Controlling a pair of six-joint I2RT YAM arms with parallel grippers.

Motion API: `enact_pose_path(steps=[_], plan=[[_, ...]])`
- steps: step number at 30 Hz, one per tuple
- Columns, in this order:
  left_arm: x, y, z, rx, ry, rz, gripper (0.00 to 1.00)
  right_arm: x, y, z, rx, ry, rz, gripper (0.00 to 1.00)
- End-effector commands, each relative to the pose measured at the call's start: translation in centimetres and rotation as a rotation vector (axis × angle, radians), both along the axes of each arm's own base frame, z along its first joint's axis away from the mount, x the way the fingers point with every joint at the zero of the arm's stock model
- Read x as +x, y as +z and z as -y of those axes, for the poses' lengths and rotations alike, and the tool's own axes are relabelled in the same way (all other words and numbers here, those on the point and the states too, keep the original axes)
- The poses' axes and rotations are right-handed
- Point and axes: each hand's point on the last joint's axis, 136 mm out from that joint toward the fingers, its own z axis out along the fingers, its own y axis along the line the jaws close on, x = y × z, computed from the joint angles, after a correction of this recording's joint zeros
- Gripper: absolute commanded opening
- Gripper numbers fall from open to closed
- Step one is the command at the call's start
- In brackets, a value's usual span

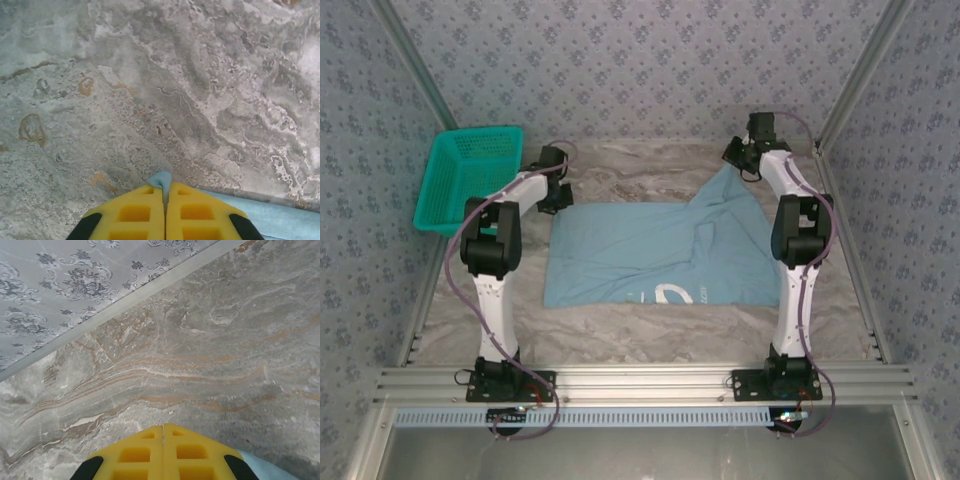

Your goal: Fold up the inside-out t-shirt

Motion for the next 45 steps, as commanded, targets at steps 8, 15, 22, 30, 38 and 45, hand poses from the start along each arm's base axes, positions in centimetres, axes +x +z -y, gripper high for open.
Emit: enact_pose_path(steps=[8, 15, 22, 30, 38, 45], plan=[[-0.6, 7.3, 0.5, -0.1, -0.02, 0.173, 0.0, -7.9, 9.3, -1.1, 0.06, 0.059, -0.038, 0.02], [-3.0, 9.9, 0.6, -0.143, -0.024, 0.237, 0.0, -16.2, 11.3, -1.1, 0.187, 0.065, -0.065, 0.02], [-6.5, 10.3, 0.2, -0.176, 0.004, 0.264, 0.0, -24.7, 10.2, 1.0, 0.173, 0.016, -0.169, 0.02], [-10.7, 7.5, -0.1, -0.193, 0.022, 0.207, 0.0, -30.2, 5.0, 1.2, 0.19, 0.014, -0.327, 0.02], [-15.1, 4.9, -0.1, -0.207, 0.02, 0.131, 0.0, -32.3, 2.3, 0.9, 0.203, 0.019, -0.42, 0.02], [-16.9, 3.7, 0.8, -0.239, 0.005, 0.112, 0.0, -32.0, 3.2, 2.8, 0.148, -0.011, -0.404, 0.02]])
